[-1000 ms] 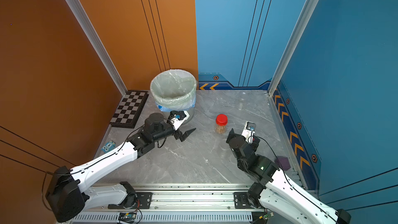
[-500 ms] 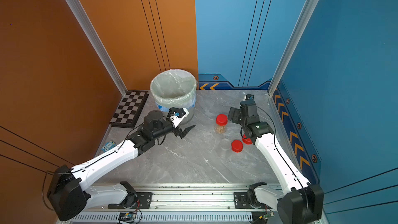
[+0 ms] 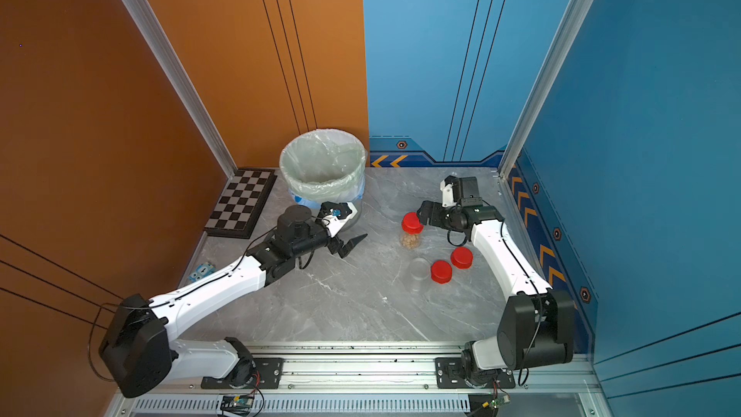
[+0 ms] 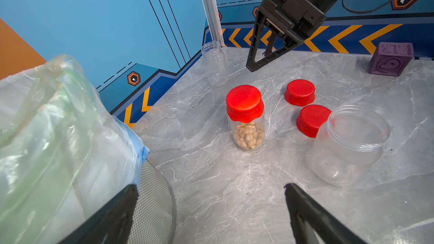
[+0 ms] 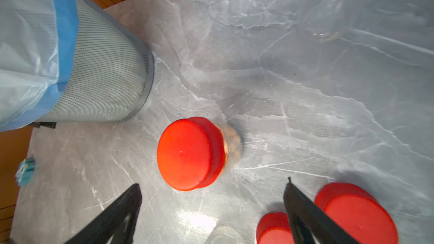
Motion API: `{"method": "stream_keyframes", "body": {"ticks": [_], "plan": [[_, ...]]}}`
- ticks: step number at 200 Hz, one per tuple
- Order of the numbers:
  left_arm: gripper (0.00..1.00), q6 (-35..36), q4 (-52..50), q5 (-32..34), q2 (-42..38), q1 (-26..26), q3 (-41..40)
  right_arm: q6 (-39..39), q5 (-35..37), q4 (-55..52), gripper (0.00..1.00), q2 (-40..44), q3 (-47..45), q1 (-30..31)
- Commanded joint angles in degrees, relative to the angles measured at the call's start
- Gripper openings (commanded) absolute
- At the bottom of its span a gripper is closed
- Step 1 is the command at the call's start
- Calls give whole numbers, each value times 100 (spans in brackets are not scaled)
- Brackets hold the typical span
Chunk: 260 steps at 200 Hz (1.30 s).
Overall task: Empty moldy peanuts from jars
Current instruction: Pick up the jar from the center of the board.
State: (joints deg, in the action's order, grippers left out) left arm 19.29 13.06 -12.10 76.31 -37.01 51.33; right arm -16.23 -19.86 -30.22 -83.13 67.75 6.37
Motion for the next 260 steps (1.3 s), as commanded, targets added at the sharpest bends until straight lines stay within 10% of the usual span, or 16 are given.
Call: {"method": "stream_keyframes", "body": {"ticks": [1,260], "plan": [[100,-13,154,-189,116,36,238,260,-541,-119,95,-256,138,-8],[98,-47,153,-388,485,-25,383,1260,516,20,98,-917,307,711]]}}
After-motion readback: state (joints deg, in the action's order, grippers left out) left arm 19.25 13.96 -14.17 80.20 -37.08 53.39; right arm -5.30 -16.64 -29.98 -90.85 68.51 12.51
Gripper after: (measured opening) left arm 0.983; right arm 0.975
